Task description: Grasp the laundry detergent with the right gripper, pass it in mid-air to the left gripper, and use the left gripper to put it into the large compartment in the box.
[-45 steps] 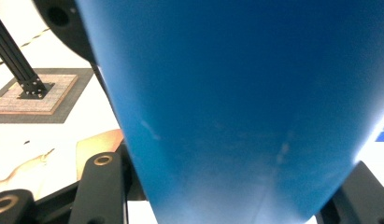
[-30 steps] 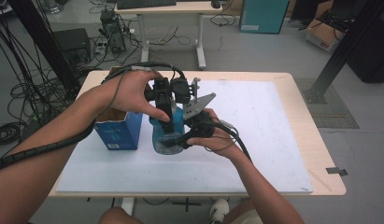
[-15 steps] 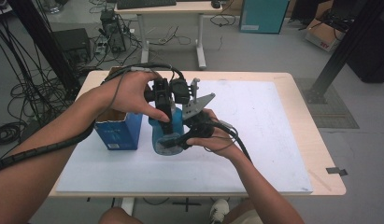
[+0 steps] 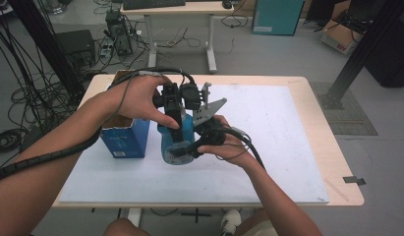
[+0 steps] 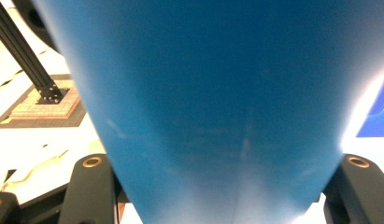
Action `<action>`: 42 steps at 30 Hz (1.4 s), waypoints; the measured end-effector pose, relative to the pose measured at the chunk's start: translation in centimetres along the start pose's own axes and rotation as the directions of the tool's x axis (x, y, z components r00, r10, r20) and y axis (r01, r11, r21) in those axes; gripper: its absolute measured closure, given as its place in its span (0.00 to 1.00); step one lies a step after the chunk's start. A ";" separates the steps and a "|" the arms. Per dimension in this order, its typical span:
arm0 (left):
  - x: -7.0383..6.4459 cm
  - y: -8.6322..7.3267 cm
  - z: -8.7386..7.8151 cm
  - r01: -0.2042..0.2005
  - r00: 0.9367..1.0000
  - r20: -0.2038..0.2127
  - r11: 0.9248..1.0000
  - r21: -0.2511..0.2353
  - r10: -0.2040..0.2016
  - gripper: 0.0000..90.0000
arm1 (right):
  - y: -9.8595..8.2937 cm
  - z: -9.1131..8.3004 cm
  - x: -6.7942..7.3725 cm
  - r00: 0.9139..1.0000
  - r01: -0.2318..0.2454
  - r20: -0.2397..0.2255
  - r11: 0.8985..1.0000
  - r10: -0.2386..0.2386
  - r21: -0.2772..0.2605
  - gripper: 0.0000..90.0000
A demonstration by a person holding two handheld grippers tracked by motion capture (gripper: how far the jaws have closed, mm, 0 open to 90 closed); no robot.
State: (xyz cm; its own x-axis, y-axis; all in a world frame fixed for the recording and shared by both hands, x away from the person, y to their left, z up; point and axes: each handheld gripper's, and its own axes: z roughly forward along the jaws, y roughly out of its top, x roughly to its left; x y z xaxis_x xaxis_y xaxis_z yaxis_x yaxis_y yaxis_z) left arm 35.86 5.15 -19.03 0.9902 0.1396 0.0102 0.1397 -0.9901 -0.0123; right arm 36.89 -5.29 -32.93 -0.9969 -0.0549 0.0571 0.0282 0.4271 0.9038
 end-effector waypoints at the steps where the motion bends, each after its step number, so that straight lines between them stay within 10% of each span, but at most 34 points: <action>1: 0.0 0.0 0.0 0.001 1.000 0.003 1.000 0.002 -0.001 0.42 | 0.0 0.0 0.0 1.000 -0.001 0.004 1.000 0.001 0.000 0.40; 7: 0.2 -0.1 -0.3 0.016 1.000 0.018 1.000 0.005 -0.016 0.42 | -0.4 -0.5 0.0 0.997 -0.080 0.004 0.997 0.080 -0.009 0.25; 12: 0.3 -0.3 -0.5 0.026 1.000 0.006 0.999 0.025 -0.026 0.42 | -1.7 -1.9 0.4 0.985 -0.145 0.099 0.989 0.143 0.015 0.14; 19: 0.5 -0.6 -0.6 0.061 0.998 -0.005 0.998 0.033 -0.061 0.42 | -4.1 -4.2 1.0 0.953 -0.246 0.213 0.961 0.216 0.129 0.09; 22: 0.7 -0.8 -1.0 0.083 0.996 -0.014 0.996 0.024 -0.083 0.41 | -4.8 -5.4 1.3 0.955 -0.229 0.234 0.956 0.184 0.182 0.01; 24: 0.9 -1.0 -1.4 0.105 0.994 -0.024 0.994 0.013 -0.105 0.41 | -5.0 -6.3 1.4 0.933 -0.270 0.293 0.944 0.207 0.191 0.04; 29: 1.6 -1.4 -2.8 0.161 0.986 -0.033 0.987 0.001 -0.161 0.42 | -5.5 -8.9 1.6 0.911 -0.300 0.350 0.934 0.220 0.193 0.03; 34: 2.7 -2.1 -4.4 0.247 0.968 -0.040 0.969 -0.022 -0.248 0.42 | -6.0 -11.3 1.6 0.873 -0.362 0.415 0.911 0.258 0.196 0.03; 38: 3.8 -3.0 -5.9 0.350 0.935 -0.048 0.936 -0.041 -0.352 0.41 | -6.2 -12.8 1.7 0.842 -0.420 0.459 0.878 0.283 0.229 0.03; 42: 4.9 -4.2 -7.6 0.443 0.893 -0.056 0.894 -0.066 -0.447 0.41 | -6.3 -13.9 1.7 0.839 -0.428 0.471 0.865 0.272 0.263 0.03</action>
State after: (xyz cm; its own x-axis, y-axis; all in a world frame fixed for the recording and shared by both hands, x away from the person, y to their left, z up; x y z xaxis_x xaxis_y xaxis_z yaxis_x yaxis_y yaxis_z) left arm 40.06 9.85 -11.29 0.8211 0.5663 0.0711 0.5633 -0.8241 0.0591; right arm 36.04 -20.59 -32.66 -0.8639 0.4948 0.0941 0.4314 0.6304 0.6454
